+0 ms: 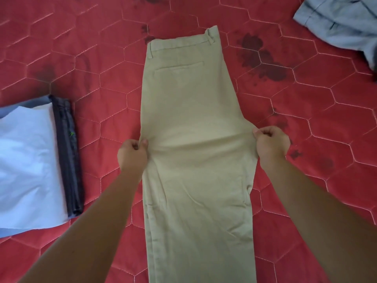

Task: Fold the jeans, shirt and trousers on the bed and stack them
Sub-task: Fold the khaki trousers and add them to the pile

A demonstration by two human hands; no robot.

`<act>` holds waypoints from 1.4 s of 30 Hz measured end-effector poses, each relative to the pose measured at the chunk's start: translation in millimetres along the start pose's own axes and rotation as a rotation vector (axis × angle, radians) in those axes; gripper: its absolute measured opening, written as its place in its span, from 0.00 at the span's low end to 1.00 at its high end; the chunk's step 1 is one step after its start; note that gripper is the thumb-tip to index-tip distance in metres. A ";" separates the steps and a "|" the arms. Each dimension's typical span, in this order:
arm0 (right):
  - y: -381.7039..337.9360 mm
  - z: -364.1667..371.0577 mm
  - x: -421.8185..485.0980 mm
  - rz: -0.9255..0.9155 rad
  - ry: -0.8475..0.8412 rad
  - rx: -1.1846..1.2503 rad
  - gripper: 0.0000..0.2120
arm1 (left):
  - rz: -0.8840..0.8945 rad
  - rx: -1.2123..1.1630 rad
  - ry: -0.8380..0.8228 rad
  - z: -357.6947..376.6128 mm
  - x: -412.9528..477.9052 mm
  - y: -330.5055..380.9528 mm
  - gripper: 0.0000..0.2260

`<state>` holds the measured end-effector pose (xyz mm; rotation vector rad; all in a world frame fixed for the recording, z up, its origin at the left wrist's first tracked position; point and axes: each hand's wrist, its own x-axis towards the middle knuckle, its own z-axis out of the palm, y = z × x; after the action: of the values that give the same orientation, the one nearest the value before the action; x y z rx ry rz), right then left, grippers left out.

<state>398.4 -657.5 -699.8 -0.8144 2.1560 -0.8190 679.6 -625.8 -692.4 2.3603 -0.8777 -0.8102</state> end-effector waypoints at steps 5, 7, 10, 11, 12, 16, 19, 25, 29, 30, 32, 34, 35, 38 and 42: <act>12.8 -16.3 -13.5 -0.071 -0.158 -0.034 0.09 | 0.002 0.006 -0.023 -10.7 -25.6 -18.9 0.09; 23.2 -22.0 -31.9 -0.042 -0.217 -0.012 0.09 | -0.020 -0.008 -0.044 -14.1 -49.8 -35.6 0.09; 40.3 -27.1 -69.9 -0.030 -0.258 0.058 0.07 | -0.052 -0.039 -0.073 -19.2 -89.7 -60.7 0.08; 46.2 -28.6 -82.0 -0.026 -0.248 0.065 0.06 | -0.068 -0.056 -0.079 -21.1 -101.9 -68.5 0.07; 52.5 -30.2 -92.9 -0.013 -0.233 0.074 0.06 | -0.084 -0.075 -0.089 -22.7 -112.9 -76.5 0.07; 76.6 -39.8 -127.4 0.057 -0.207 0.129 0.05 | -0.122 -0.102 -0.131 -28.0 -147.0 -100.2 0.03; 90.3 -48.4 -150.5 0.093 -0.239 0.167 0.06 | -0.145 -0.113 -0.141 -34.3 -166.4 -111.7 0.05; 118.6 -60.5 -189.7 0.103 -0.269 0.131 0.05 | -0.074 -0.077 -0.223 -44.8 -197.9 -138.5 0.08; 139.1 -70.2 -219.1 0.090 -0.254 0.128 0.03 | -0.075 -0.126 -0.288 -55.4 -216.7 -160.1 0.06; 144.8 -72.3 -226.0 0.084 -0.249 0.112 0.04 | -0.065 -0.115 -0.312 -57.6 -221.4 -165.3 0.06; 155.6 -77.1 -240.2 0.086 -0.226 0.081 0.04 | -0.038 -0.065 -0.330 -62.3 -231.1 -174.3 0.07; 163.5 -83.3 -251.0 0.089 -0.215 0.058 0.07 | -0.021 -0.026 -0.332 -66.3 -241.5 -179.8 0.08; 166.9 -86.8 -255.2 0.091 -0.226 0.032 0.07 | -0.007 -0.001 -0.334 -67.7 -246.0 -182.0 0.08; 171.7 -98.2 -264.9 0.087 -0.307 -0.028 0.06 | 0.055 0.105 -0.331 -69.3 -251.9 -184.0 0.09; 175.7 -109.3 -275.3 0.037 -0.380 -0.101 0.04 | 0.099 0.124 -0.312 -67.0 -253.4 -185.3 0.09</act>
<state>419.0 -315.5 -665.5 -0.8975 1.8770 -0.4921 644.3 -307.6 -669.3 2.3088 -1.1917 -1.1316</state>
